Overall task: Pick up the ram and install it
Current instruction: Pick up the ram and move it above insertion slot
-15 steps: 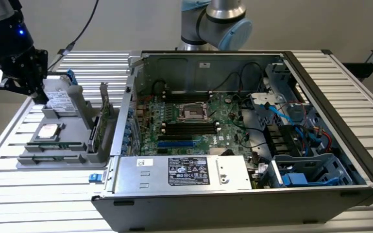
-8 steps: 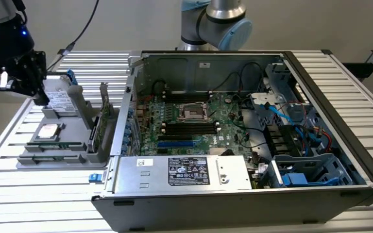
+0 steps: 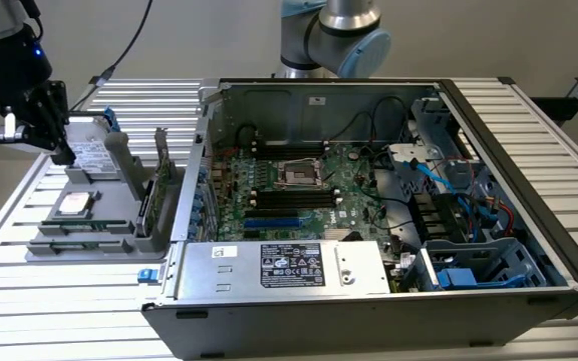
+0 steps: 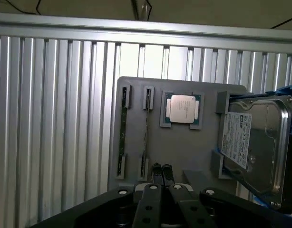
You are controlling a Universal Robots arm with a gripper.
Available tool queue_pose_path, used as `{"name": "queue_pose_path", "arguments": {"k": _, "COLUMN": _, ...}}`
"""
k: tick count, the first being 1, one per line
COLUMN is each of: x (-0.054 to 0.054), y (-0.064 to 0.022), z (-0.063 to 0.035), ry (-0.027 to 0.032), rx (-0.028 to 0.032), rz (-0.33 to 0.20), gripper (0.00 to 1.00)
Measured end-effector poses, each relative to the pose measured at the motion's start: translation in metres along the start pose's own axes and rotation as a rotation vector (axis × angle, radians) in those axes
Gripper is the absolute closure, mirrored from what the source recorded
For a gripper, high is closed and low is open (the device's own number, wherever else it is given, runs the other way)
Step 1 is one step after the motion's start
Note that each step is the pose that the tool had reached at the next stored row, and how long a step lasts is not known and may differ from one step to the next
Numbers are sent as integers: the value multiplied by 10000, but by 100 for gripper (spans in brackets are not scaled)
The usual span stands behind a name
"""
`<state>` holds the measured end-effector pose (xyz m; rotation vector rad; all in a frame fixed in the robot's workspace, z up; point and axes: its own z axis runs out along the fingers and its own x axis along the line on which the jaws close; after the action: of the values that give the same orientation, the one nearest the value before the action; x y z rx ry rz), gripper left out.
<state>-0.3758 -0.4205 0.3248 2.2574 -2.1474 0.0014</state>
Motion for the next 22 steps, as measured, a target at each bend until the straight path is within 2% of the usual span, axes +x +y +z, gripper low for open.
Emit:
{"name": "queue_pose_path", "arguments": {"k": 7, "x": 2, "y": 1, "z": -1, "ry": -2, "rx": -2, "rz": 0, "gripper": 88}}
{"name": "queue_pose_path", "arguments": {"k": 10, "x": 2, "y": 1, "z": 0, "ry": -2, "rx": -1, "rz": 0, "gripper": 70}}
{"name": "queue_pose_path", "arguments": {"k": 11, "x": 3, "y": 2, "z": 1, "ry": -1, "rx": -2, "rz": -1, "gripper": 70}}
{"name": "queue_pose_path", "arguments": {"k": 12, "x": 2, "y": 7, "z": 10, "ry": 0, "rx": 0, "rz": 0, "gripper": 64}}
{"name": "queue_pose_path", "arguments": {"k": 17, "x": 1, "y": 89, "z": 99, "ry": 4, "rx": -1, "rz": 0, "gripper": 64}}
{"name": "queue_pose_path", "arguments": {"k": 22, "x": 49, "y": 166, "z": 192, "ry": 4, "rx": -5, "rz": -1, "gripper": 64}}
